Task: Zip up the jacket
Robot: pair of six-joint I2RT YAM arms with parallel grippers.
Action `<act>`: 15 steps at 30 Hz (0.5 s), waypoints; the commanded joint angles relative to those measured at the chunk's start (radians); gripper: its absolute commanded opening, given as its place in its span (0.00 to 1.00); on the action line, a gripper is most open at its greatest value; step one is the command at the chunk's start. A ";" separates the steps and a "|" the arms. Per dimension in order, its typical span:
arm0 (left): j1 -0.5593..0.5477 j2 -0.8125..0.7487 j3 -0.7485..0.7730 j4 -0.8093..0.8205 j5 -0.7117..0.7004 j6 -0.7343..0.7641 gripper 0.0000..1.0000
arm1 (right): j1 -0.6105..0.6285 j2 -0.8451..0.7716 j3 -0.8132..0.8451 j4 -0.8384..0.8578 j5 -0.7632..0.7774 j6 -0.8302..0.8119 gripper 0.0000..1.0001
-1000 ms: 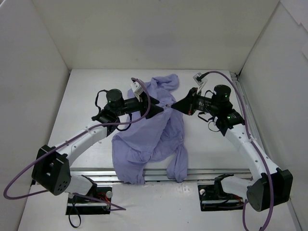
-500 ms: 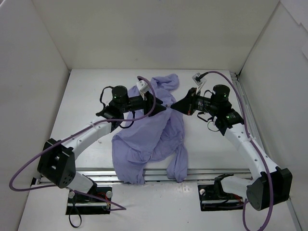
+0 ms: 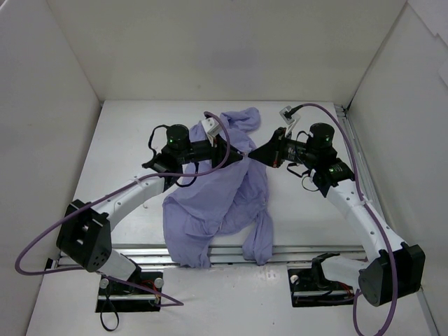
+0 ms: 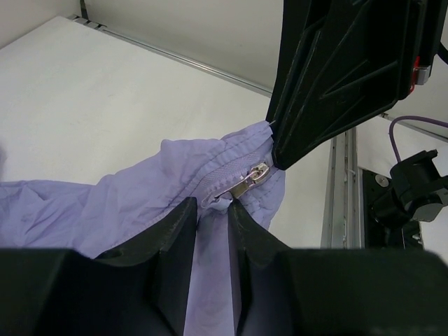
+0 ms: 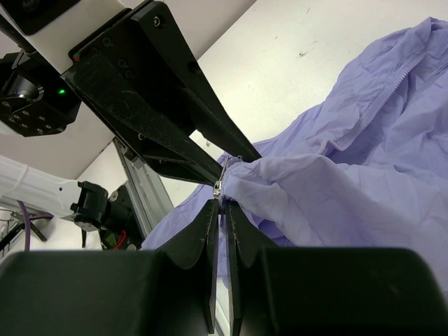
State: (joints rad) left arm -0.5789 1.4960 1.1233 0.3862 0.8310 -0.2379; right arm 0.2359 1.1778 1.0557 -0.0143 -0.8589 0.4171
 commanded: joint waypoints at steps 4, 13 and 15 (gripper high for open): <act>-0.012 -0.034 0.067 -0.001 -0.035 0.051 0.11 | 0.009 -0.001 0.055 0.074 -0.019 -0.005 0.00; -0.022 -0.075 0.067 -0.035 -0.179 0.051 0.00 | 0.013 -0.003 0.049 0.074 -0.015 -0.005 0.00; -0.022 -0.083 0.069 -0.052 -0.246 0.055 0.00 | 0.019 -0.003 0.049 0.074 -0.015 -0.005 0.00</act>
State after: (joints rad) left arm -0.5949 1.4715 1.1328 0.3168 0.6888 -0.2092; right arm 0.2379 1.1782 1.0557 -0.0143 -0.8574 0.4171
